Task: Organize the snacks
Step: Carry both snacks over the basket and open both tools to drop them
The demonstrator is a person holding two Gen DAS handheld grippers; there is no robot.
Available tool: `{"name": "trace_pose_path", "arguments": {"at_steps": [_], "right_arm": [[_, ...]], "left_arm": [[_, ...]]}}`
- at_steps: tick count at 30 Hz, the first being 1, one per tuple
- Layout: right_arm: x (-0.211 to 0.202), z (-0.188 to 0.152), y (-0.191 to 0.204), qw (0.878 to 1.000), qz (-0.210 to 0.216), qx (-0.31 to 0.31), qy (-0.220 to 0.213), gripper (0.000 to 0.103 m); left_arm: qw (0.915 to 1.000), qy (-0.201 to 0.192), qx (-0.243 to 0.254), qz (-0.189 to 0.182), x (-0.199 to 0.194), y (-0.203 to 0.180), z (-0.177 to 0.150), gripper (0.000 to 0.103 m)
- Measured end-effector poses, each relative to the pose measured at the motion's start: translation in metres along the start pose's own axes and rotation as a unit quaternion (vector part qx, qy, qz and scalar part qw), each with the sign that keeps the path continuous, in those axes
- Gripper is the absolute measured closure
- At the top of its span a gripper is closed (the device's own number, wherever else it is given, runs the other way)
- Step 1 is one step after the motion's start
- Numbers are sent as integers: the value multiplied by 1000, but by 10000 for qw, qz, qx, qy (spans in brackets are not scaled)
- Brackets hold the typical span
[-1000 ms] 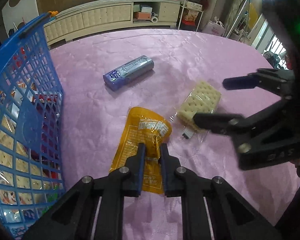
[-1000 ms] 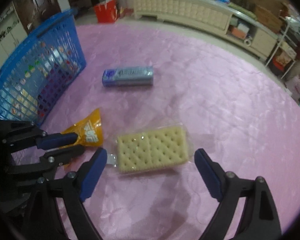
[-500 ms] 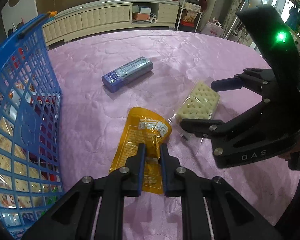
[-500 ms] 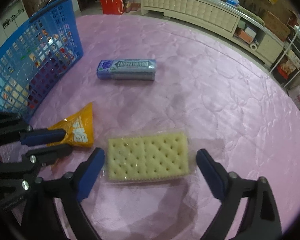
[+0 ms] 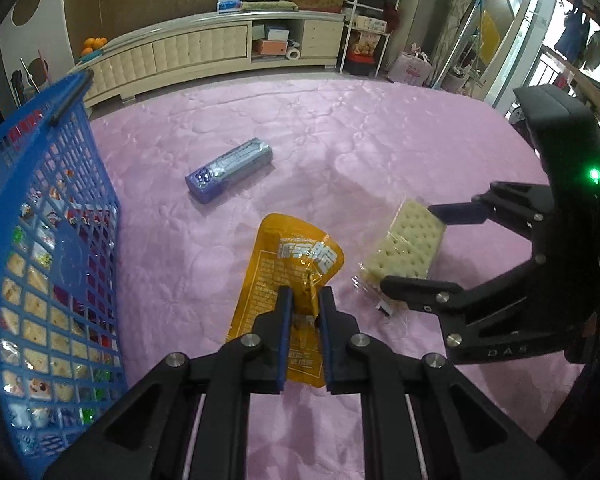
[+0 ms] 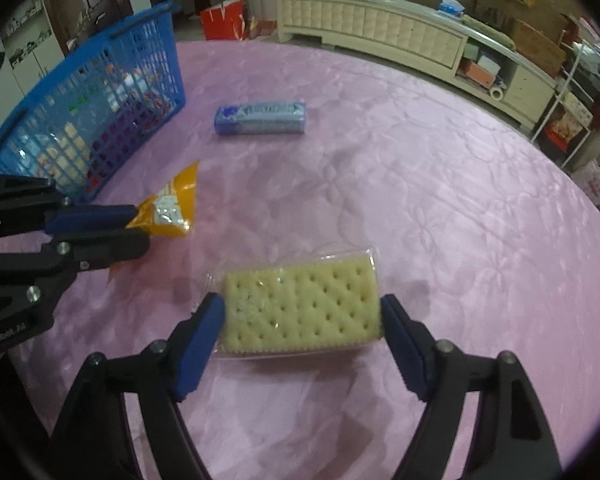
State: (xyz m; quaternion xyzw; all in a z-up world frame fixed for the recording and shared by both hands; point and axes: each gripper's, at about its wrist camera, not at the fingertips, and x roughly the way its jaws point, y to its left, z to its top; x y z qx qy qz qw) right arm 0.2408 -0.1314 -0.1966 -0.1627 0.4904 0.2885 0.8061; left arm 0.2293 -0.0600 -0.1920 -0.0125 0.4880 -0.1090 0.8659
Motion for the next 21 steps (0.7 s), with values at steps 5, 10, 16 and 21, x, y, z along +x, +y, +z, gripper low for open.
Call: {"name": "trace_pose_path", "arguments": {"at_steps": [5,10,16,21], "right_arm": [[-33,1,11,9996,-127,-7,-249,21],[-71,10,25,9981,-176,56,-581,21],[-112,25,52,9950,-219,-7,-970,21],[-132,40,79,9921,-100,-33,-1247,21]], "left_arm": [[9997,-213,68,-4,-29,-10,2,92],[9989,-478,13,-11,-68,-9,5,92],[9959,-893,6,156,-127,0,4,92],[9923,-1177,-71,365,-166,19,-3,92]]}}
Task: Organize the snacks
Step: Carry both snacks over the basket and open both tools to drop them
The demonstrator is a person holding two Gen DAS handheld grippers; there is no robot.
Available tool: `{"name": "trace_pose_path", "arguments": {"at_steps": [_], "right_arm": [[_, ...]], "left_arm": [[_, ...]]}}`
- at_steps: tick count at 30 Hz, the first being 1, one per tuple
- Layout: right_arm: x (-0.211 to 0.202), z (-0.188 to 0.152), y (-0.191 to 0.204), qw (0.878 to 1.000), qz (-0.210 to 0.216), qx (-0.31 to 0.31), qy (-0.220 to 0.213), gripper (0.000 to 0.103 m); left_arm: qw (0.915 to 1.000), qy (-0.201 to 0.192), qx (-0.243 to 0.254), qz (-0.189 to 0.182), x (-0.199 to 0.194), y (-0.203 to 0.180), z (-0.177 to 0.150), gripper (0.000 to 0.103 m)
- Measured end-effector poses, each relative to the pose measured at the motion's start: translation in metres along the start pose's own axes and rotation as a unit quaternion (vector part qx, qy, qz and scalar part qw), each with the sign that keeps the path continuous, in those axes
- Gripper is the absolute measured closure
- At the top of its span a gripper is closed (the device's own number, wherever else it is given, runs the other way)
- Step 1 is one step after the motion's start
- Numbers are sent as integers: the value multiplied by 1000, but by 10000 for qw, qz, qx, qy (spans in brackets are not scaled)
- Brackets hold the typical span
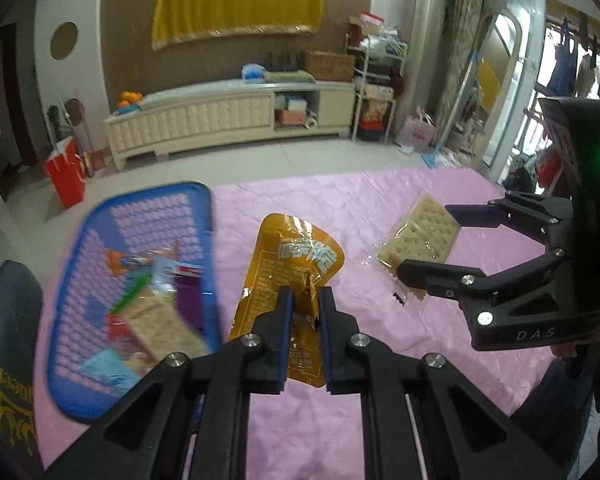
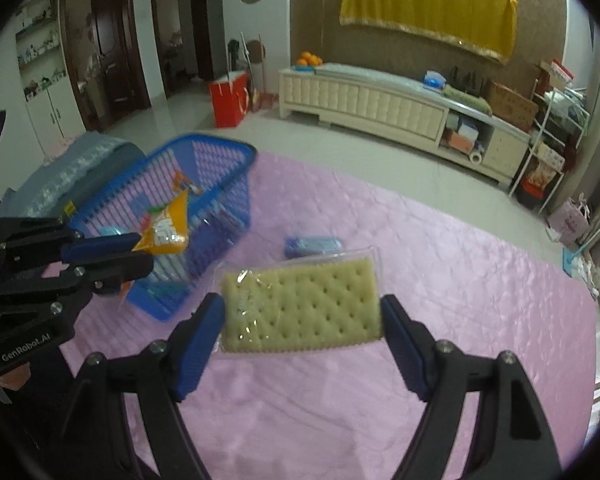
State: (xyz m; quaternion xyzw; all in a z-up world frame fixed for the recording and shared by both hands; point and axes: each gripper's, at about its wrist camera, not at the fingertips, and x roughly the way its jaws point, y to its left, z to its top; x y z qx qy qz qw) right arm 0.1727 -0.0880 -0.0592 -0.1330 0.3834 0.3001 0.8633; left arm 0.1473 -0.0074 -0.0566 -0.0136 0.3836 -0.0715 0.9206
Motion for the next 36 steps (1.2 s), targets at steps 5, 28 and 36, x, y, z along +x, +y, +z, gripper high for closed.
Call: {"name": "trace_pose_path", "arguments": {"at_steps": [5,28,36], "right_arm": [[-4,21,32,9994,162,-233,-219,21],[96,67,100,9930,495,-1053,198,21],[126,78,107,9872,592,-1440,343,21]], "left_arm": [[9995,-161,-75,265,-32,33,-1,92],[9952,188,-644,709,-11,148,-4,91],[9952,419,-587,657,19,170,-3,90]]}}
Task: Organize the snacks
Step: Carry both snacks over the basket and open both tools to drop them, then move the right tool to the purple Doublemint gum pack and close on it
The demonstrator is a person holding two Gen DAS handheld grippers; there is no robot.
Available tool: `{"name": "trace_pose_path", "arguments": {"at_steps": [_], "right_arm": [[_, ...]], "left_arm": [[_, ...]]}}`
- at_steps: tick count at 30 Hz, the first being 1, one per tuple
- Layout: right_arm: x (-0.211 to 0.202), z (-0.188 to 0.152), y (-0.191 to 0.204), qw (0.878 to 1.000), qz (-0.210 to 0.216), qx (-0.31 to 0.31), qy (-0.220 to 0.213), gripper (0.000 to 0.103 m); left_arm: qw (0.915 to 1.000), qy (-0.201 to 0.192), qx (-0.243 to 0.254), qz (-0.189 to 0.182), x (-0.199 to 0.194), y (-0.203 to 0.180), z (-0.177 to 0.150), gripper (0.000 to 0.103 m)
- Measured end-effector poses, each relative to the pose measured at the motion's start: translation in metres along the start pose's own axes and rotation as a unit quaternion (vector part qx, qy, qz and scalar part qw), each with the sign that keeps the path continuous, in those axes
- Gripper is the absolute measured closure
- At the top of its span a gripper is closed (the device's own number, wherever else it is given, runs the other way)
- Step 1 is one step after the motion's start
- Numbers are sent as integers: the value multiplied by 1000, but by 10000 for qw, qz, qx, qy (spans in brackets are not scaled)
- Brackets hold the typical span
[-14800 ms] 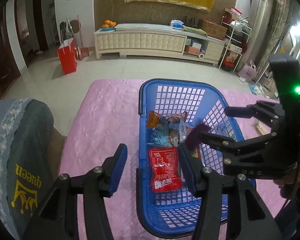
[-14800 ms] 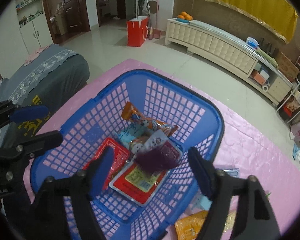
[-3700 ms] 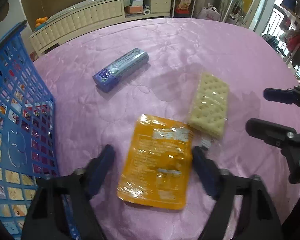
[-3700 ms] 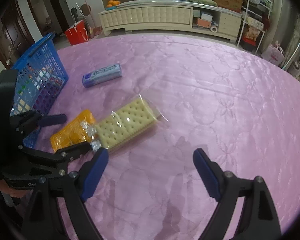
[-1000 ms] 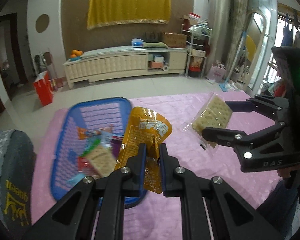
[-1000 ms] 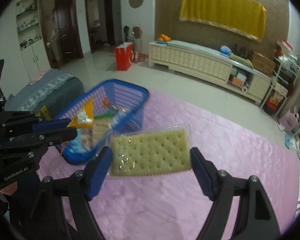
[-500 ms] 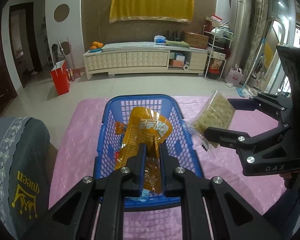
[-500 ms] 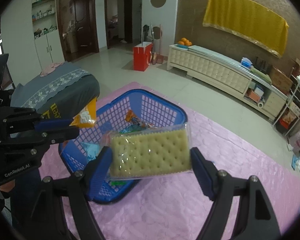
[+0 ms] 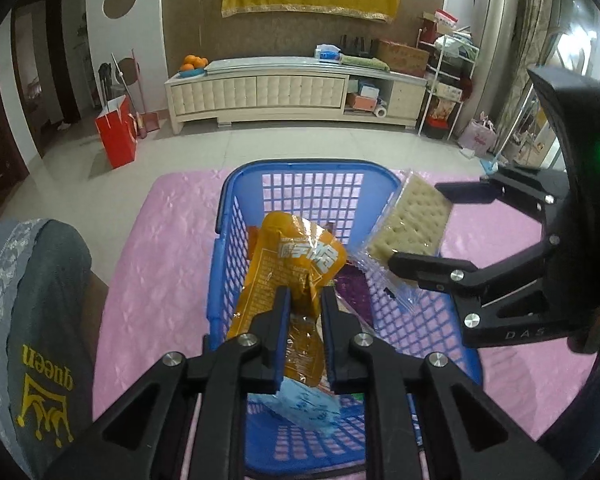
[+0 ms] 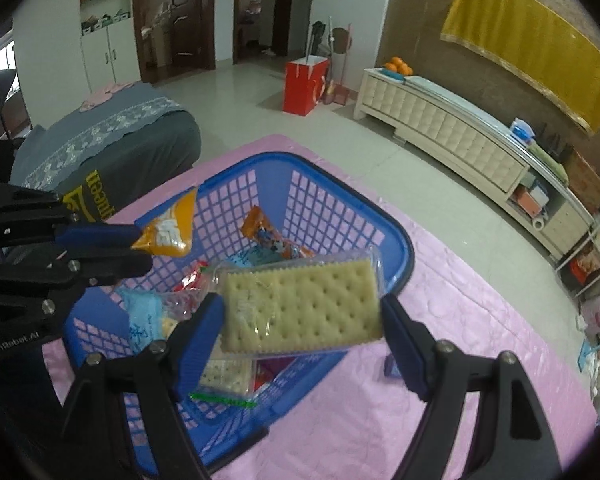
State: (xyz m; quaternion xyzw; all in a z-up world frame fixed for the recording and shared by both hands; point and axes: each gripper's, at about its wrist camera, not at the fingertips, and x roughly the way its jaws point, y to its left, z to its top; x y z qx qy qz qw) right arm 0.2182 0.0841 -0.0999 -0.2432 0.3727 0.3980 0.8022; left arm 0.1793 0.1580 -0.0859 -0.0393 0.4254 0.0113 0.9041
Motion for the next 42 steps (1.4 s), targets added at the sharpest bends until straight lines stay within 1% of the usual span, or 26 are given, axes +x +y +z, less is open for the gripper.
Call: {"name": "trace_pose_path", "arguments": {"at_steps": [3,6,9,11,12,13,14,16,17,24,27,30,33,36,39,42], "right_arm": [[9,4,-1,9998,-54,-164,69,21],[16,6,-2,9996,-5,-238,129,21],[20,6,3,9986,-23,-493,164,20],[22,6,5,9981,-28,-585,183,16],[23,6,6,9979,53,-607,224,12],[23,5,7,9978,9,-624,216,9],[22,4,8,9978,-53,-637,163,7],[17,4,6,9979,-196,-610,4,6],[14,4,3,9983,-230,-537,-39,6],[-13,-3,-31,9988,-306,338,-150,6],[-24,-11,-50,9953,-369,878,-182,6],[-30,-21,-69,9905,-368,1315,-160,6],[-35,-30,-79,9878,-450,1486,-120,6],[-37,-40,-85,9850,-570,1626,-43,6],[-36,-47,-94,9825,-645,1747,31,6],[-31,-52,-99,9833,-713,1671,137,6]], "left_arm": [[9999,83,5,-65,8,4,2,89],[9999,144,33,-86,14,4,4,89],[9998,178,93,-82,19,4,5,89],[9996,256,74,-57,23,4,6,80],[9996,277,62,-46,24,4,6,65],[9996,267,51,-25,23,4,6,56],[9997,245,44,-36,22,5,5,54],[9997,217,33,-82,20,6,4,44],[9998,197,46,-75,18,5,3,43],[9998,164,144,-39,9,1,1,41],[9998,115,176,-29,3,-3,4,37],[9997,78,241,-46,0,-9,7,35],[9996,64,272,48,0,-15,16,30],[9997,22,227,93,0,-20,24,30],[9998,132,150,51,8,-22,32,30],[9994,338,79,36,22,-22,37,30]]}}
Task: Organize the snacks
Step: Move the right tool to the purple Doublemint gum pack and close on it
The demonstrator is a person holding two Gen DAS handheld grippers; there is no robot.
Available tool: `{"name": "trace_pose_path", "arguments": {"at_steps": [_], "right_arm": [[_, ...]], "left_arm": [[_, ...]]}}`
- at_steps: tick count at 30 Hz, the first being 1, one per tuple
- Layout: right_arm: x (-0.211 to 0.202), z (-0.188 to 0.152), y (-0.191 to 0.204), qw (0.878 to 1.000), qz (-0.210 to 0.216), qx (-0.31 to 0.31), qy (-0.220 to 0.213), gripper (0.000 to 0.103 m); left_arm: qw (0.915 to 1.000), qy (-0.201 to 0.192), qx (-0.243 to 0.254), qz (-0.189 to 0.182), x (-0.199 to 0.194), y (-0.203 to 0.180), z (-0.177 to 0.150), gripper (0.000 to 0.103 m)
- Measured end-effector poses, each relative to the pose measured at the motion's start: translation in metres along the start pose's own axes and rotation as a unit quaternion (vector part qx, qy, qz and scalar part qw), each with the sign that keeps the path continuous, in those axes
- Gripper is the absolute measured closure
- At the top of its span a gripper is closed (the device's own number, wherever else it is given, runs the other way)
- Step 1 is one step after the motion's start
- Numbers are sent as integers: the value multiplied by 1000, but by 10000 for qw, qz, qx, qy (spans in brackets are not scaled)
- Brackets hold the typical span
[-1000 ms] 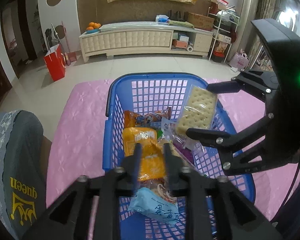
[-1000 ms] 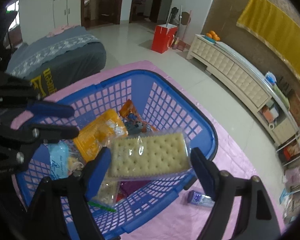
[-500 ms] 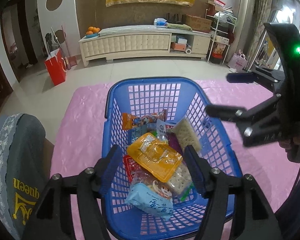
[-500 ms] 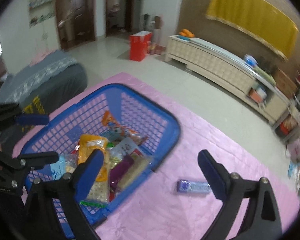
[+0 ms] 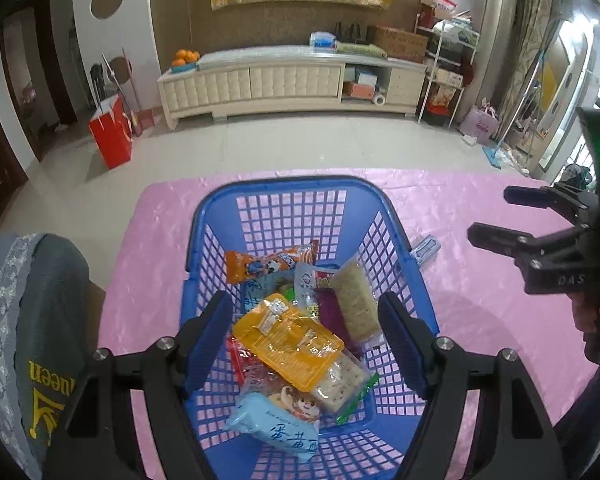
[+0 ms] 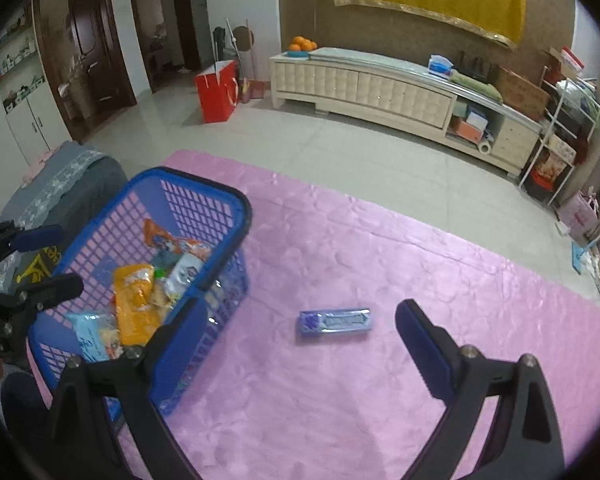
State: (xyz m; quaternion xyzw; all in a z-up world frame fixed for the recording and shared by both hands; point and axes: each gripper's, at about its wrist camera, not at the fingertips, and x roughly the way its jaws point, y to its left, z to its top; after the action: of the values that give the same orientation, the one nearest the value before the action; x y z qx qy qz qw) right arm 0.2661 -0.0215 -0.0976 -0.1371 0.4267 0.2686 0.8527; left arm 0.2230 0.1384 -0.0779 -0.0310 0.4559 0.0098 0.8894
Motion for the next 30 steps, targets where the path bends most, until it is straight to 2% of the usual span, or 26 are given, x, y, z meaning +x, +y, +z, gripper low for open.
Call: {"name": "trace_pose_path", "arguments": {"at_steps": [4,13,19,26,30], "right_arm": [[19,-7,-8,9998,32,-63,203,6],[73,-22,-24,9981,110,-87,600,5],[108,-30,-26,9962,175,-206,822,5],[138,-35,-27,9940,309,-329,993,5],[143,-36,-26,9945,283,-396,925,5]], "left_arm": [[9996,266,-107,64,18,0,5,30],[9973,602,-424,39,57,8,10,30],[9960,807,-360,126,74,5,18,30],[9962,783,-156,350,90,-3,20,30],[9962,824,-86,276,96,-7,20,30]]}}
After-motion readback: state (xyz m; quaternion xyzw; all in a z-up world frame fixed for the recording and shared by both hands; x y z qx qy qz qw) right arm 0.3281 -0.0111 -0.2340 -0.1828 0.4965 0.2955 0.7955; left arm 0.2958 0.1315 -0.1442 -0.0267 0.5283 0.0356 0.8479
